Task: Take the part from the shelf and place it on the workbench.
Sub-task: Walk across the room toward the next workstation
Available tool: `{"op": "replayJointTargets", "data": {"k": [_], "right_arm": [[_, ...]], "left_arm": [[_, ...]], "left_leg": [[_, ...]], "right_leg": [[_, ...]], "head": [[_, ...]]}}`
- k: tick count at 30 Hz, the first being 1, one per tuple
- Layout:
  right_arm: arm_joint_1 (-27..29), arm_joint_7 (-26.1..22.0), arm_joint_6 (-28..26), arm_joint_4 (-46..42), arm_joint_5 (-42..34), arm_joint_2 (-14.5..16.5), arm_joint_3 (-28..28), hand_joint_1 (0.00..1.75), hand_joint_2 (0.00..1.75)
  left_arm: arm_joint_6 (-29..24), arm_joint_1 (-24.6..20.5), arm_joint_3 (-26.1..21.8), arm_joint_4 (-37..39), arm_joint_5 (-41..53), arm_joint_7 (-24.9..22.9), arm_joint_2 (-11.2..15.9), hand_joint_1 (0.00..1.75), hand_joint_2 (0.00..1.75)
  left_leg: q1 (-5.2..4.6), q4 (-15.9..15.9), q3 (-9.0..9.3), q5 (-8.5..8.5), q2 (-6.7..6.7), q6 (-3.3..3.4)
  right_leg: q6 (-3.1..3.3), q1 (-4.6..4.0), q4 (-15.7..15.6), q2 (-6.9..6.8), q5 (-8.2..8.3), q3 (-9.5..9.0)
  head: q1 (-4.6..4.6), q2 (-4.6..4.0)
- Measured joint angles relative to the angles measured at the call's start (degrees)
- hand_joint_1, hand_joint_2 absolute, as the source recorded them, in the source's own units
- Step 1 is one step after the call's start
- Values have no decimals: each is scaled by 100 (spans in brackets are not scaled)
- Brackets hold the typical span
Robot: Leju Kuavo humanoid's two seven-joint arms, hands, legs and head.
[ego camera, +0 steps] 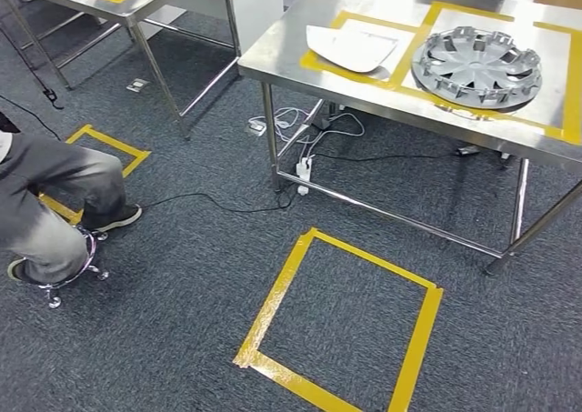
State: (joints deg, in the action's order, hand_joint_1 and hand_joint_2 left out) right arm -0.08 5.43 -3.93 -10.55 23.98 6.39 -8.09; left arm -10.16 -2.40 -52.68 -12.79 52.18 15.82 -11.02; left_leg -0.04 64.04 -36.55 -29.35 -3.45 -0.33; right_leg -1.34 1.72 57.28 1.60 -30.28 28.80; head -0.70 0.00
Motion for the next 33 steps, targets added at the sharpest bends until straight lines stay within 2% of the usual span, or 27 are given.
{"op": "replayJointTargets", "data": {"k": [1, 2, 3, 4, 5, 6, 8, 9, 10, 12, 13, 14, 15, 16, 17, 18, 19, 20, 21, 23, 25, 26, 27, 28, 30, 31, 33], "right_arm": [[4, -1, 2, 1, 0, -1, 1, 0, 0], [8, 1, 3, 1, 0, -2, 2, 0, 0], [10, 1, 5, 2, 0, -2, 3, 0, 0], [7, 2, 4, 2, -1, -3, 3, 0, 0], [0, 2, 4, 2, -1, -3, 3, 0, 0], [-9, 1, 4, 2, -1, -3, 4, 0, 0], [-19, 1, 5, 2, -1, -3, 7, 0, 0], [-24, 1, 5, 2, -1, -3, 7, 0, 0], [-27, 2, 6, 2, -1, -3, 8, 0, 0], [-42, 2, 6, 2, -1, -3, 10, 0, 0], [-49, 1, 6, 2, 0, -3, 12, 0, 0], [-54, 0, 6, 2, 1, -3, 14, 0, 0], [-56, -1, 6, 2, 1, -3, 16, 0, 0], [-55, -1, 6, 2, 2, -4, 17, 0, 0], [-51, -1, 6, 2, 1, -6, 18, 0, 0], [-45, 1, 6, 2, 1, -8, 18, 0, 0], [-36, 2, 6, 2, 0, -9, 18, 0, 0], [-28, 3, 8, 2, -1, -11, 18, 0, 0], [-21, 3, 16, 2, -1, -14, 18, 0, 0], [-15, 6, 42, 4, -4, -23, 18, 0, 0], [-18, 12, 67, 9, -9, -31, 18, 0, 0], [-22, 18, 75, 10, -11, -33, 18, 0, 0], [-24, 24, 81, 10, -11, -33, 18, 0, 0], [-24, 30, 84, 10, -12, -34, 18, 0, 0], [-15, 35, 86, 10, -12, -35, 18, 0, 0], [-10, 35, 87, 10, -13, -36, 18, 0, 0], [-1, 36, 91, 11, -13, -36, 18, 0, 0]], "left_arm": [[0, -10, 0, 0, 1, -1, -2, 0, 0], [1, -19, 0, 0, 1, -2, -2, 0, 0], [2, -20, 0, 0, 2, -2, -2, 0, 0], [3, -13, 0, 0, 3, -3, -2, 0, 0], [4, -2, 1, 0, 5, -4, -2, 0, 0], [4, 5, 1, 0, 8, -7, -1, 0, 0], [4, -7, 4, 0, 13, -10, 0, 0, 0], [4, -19, 5, 0, 13, -10, 1, 0, 0], [4, -27, 6, 0, 14, -10, 2, 0, 0], [4, -14, 7, 0, 16, -10, 2, 0, 0], [4, -1, 7, 0, 16, -11, 2, 0, 0], [4, 4, 7, 0, 17, -11, 2, 0, 0], [5, 2, 7, 0, 18, -12, 0, 0, 0], [6, -3, 8, 1, 19, -13, -4, 0, 0], [7, -10, 8, 1, 20, -13, -8, 0, 0], [9, -10, 9, 1, 20, -13, -12, 0, 0], [10, -6, 9, 2, 21, -14, -14, 0, 0], [13, 0, 9, 2, 21, -19, -15, 0, 0], [19, 3, 9, 2, 23, -25, -15, 0, 0], [31, -2, 9, 2, 33, -38, -21, 0, 0], [40, -13, 9, 2, 44, -44, -26, 0, 0], [42, -12, 10, 2, 46, -45, -27, 0, 0], [44, -5, 10, 2, 49, -45, -27, 0, 0], [44, 6, 9, 2, 50, -45, -27, 0, 0], [44, 11, 9, 2, 53, -46, -24, 0, 0], [44, 4, 9, 2, 54, -47, -24, 0, 0], [44, -11, 10, 2, 54, -47, -24, 0, 0]], "left_leg": [[4, 385, -170, -198, 155, -25], [17, 774, -338, -364, 234, -45], [31, 1039, -442, -447, 267, -58], [42, 1100, -446, -420, 284, -63], [49, 924, -332, -289, 309, -61], [51, 549, -120, -92, 373, -48], [5, -220, 288, 145, 647, 4], [-25, -441, 390, 177, 754, 37], [-54, -517, 410, 151, 805, 70], [-60, -552, 386, 168, 697, 146], [-48, -577, 389, 187, 637, 189], [-35, -603, 389, 213, 572, 233], [-22, -625, 391, 237, 509, 270], [-26, -626, 378, 250, 444, 293], [-33, -623, 365, 259, 370, 309], [-42, -621, 360, 263, 293, 317], [-50, -618, 360, 266, 211, 320], [-55, -612, 363, 267, 127, 321], [-57, -604, 368, 267, 42, 319], [-61, -566, 354, 263, -109, 302], [-53, -534, 299, 274, -239, 246], [-46, -529, 271, 291, -307, 204], [-32, -531, 248, 305, -365, 167], [-30, -504, 227, 289, -326, 133], [-36, -196, 90, 86, -51, 68], [-30, 130, -51, -96, 122, 35], [7, 874, -384, -428, 254, -26]], "right_leg": [[16, -11, 0, -98, -1, 3], [23, -22, 1, -206, -3, 7], [26, -29, 3, -307, -6, 10], [27, -33, 3, -399, -9, 10], [23, -35, 4, -477, -11, 6], [15, -36, 4, -545, -17, -5], [-21, -56, 7, -661, -39, -19], [-48, -72, 9, -720, -51, -24], [-76, -86, 7, -778, -59, -29], [-137, -89, -10, -889, -75, -54], [-164, -81, 19, -840, -122, -47], [-186, -74, 158, -708, -234, 12], [-198, -67, 403, -536, -394, 127], [-199, -65, 780, -348, -591, 301], [-194, -68, 1203, -235, -768, 507], [-187, -73, 1526, -191, -854, 678], [-175, -79, 1696, -170, -843, 784], [-161, -85, 1606, -157, -701, 773], [-143, -88, 1301, -123, -474, 659], [-102, -74, 494, 137, -83, 329], [-79, -65, 95, 354, 5, 146], [-69, -69, 61, 353, -10, 117], [-46, -67, 45, 283, 3, 97], [-15, -64, 21, 206, 23, 75], [47, -52, -30, 35, 53, 45], [64, -61, -36, -57, 51, 36], [79, -69, -36, -250, 35, 32]], "head": [[23, 0], [30, 0], [29, 0], [29, 0], [30, 0], [31, 0], [33, 0], [29, 0], [26, 0], [20, 0], [10, 0], [-1, 0], [-15, 0], [-29, 0], [-30, 0], [-31, 0], [-30, 0], [-30, 0], [-30, 0], [-28, 0], [-26, 0], [-25, 0], [-26, 0], [-23, 0], [4, 0], [17, 0], [30, 0]]}}
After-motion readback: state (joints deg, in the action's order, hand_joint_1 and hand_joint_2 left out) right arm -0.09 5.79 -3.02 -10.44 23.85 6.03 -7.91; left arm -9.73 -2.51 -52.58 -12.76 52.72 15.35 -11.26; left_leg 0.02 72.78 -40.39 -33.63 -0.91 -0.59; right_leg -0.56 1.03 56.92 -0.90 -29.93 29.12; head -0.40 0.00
